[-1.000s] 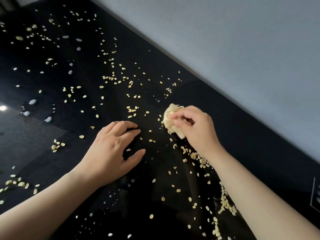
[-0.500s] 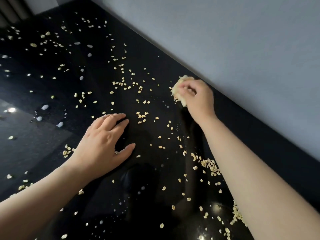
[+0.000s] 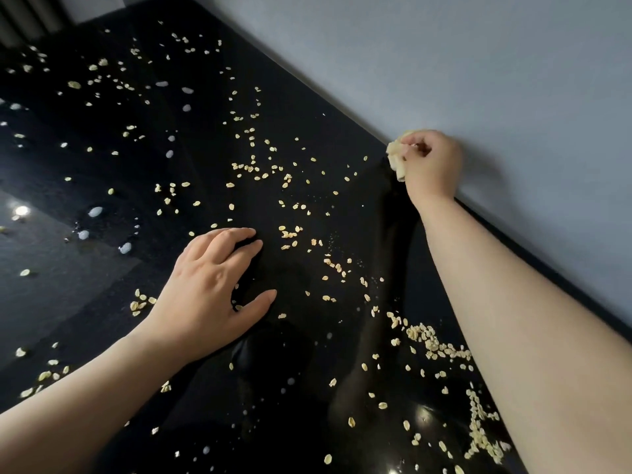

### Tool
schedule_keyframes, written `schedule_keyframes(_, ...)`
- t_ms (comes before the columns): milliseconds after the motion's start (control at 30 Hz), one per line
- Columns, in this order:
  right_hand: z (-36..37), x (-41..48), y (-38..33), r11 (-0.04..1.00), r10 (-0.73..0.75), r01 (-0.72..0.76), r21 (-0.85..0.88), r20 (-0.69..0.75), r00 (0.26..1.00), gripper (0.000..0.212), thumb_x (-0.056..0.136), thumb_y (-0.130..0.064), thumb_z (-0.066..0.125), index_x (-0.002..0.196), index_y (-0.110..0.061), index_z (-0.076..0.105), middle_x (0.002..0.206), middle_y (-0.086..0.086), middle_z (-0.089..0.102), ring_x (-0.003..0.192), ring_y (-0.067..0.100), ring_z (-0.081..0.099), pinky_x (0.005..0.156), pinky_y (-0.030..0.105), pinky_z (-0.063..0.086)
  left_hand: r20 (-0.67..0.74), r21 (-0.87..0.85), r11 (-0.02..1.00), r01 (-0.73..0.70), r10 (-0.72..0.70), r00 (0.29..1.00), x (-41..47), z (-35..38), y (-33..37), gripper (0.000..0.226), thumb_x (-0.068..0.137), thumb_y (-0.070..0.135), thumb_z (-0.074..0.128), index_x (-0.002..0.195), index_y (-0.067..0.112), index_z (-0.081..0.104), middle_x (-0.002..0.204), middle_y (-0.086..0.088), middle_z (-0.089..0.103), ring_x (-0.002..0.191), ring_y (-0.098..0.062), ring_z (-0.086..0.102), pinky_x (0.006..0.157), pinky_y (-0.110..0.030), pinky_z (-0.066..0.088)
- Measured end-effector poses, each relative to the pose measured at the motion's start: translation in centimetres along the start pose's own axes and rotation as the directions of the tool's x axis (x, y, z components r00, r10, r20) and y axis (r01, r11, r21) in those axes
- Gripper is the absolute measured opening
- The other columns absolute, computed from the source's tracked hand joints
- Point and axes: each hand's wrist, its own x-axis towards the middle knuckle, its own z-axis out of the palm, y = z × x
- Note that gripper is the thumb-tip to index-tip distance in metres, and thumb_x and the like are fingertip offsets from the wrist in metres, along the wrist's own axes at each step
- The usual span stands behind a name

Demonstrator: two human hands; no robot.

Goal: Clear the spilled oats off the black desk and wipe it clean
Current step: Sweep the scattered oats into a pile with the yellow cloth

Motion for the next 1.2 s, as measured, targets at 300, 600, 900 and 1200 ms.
schedule_keyframes(300, 4.0, -4.1, -1.8, 0.980, -0.201, 0.188, 0.069, 0.318, 0.927, 0.012, 0.083, -0.017, 0.065, 0.091, -0.023, 0.073, 0.098, -0.004, 0.065, 0.087, 0.003, 0.059, 0.076, 0.011, 0.042, 0.020, -0.006, 1.000, -0.010, 0.011, 1.000, 0.1, 0.3, -0.7, 0.067, 0.081, 0.058, 0.054, 0.127, 0.010, 0.061, 0.133, 0.000, 0.053, 0.126, -0.020, 0.045, 0.110, -0.038, 0.034)
schedule_keyframes(600, -1.2, -14.1, -2.5, 0.965, -0.144, 0.022, 0.262, 0.458, 0.877, 0.021, 0.085, -0.003, 0.065, 0.089, -0.021, 0.075, 0.096, -0.010, 0.066, 0.094, 0.002, 0.060, 0.078, 0.011, 0.045, 0.052, -0.012, 0.999, 0.036, -0.036, 0.998, -0.1, 0.1, -1.1, 0.068, 0.081, 0.060, 0.051, 0.126, 0.010, 0.062, 0.132, 0.001, 0.054, 0.125, -0.018, 0.044, 0.108, -0.031, 0.031)
schedule_keyframes(900, -0.3, -4.6, -1.6, 0.998, 0.014, -0.023, 0.066, 0.129, 0.992, 0.014, 0.087, -0.012, 0.063, 0.086, -0.025, 0.070, 0.093, -0.010, 0.066, 0.093, 0.010, 0.062, 0.079, 0.015, 0.048, 0.030, 0.046, 0.997, 0.054, -0.055, 0.998, 0.3, -1.1, -0.3, 0.073, 0.080, 0.064, 0.046, 0.128, 0.010, 0.060, 0.132, 0.002, 0.053, 0.125, -0.018, 0.042, 0.106, -0.029, 0.029)
schedule_keyframes(1200, -0.4, -17.3, -1.5, 0.964, -0.226, 0.137, 0.229, 0.427, 0.876, 0.017, 0.086, -0.007, 0.064, 0.094, -0.018, 0.074, 0.097, -0.009, 0.063, 0.089, 0.000, 0.057, 0.073, 0.009, 0.043, 0.019, 0.049, 0.993, 0.105, -0.106, 0.994, -0.5, -0.6, 0.5, 0.078, 0.077, 0.067, 0.040, 0.128, 0.012, 0.060, 0.136, 0.004, 0.051, 0.128, -0.018, 0.040, 0.104, -0.024, 0.025)
